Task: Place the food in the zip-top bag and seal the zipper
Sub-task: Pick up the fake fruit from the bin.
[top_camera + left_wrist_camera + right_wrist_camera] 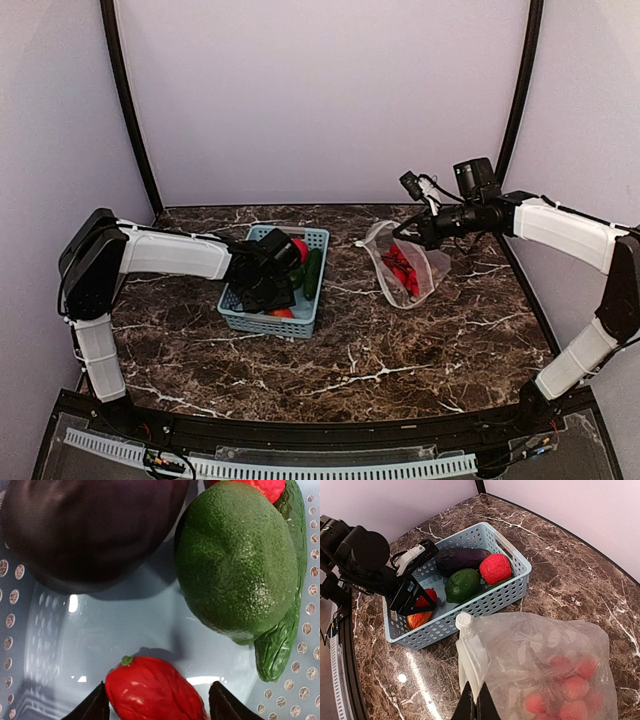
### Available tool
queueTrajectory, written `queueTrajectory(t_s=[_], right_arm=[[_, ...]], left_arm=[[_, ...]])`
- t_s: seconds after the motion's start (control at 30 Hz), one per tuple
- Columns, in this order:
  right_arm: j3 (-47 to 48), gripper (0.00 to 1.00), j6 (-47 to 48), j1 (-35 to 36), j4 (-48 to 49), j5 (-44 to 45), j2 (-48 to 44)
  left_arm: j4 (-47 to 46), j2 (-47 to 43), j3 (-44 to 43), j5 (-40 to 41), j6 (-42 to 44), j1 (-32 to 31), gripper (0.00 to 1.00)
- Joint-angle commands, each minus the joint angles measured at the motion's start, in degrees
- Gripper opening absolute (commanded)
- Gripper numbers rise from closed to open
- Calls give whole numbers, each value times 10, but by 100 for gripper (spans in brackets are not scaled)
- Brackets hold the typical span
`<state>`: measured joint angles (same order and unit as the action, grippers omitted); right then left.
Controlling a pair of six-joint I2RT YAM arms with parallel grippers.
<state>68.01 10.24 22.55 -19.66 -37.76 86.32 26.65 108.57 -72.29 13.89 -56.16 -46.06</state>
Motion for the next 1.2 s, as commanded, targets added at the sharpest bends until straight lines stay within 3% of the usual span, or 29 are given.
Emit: queueTrajectory(t_s=[0.0,0.17,0.47,0.67,0.8,0.93,1.07,1.17], right_arm=[[-5,0,-1,0,15,-14,-12],[-6,0,-1,0,15,-14,-12],[-9,0,-2,0,15,-11,-13],[4,0,-8,0,5,-2,-6],[35,0,-23,0,-27,-10,-5],[88,0,-13,0,-92,-18,9],[137,0,-9,1,-139,-6,13],[167,0,-15,1,-166,-9,22]], left_arm=[[-4,15,-6,-19,-4,9,63],[-14,1,-7,-17,13,9,51],[50,-74,-65,80,132,9,47],[-9,-123,-55,74,215,8,40],[-106,-155,-23,29,275,5,34],[-293,-204,29,26,359,-35,30],[-423,-200,27,16,466,-89,29],[-504,-186,24,-11,488,-112,29]])
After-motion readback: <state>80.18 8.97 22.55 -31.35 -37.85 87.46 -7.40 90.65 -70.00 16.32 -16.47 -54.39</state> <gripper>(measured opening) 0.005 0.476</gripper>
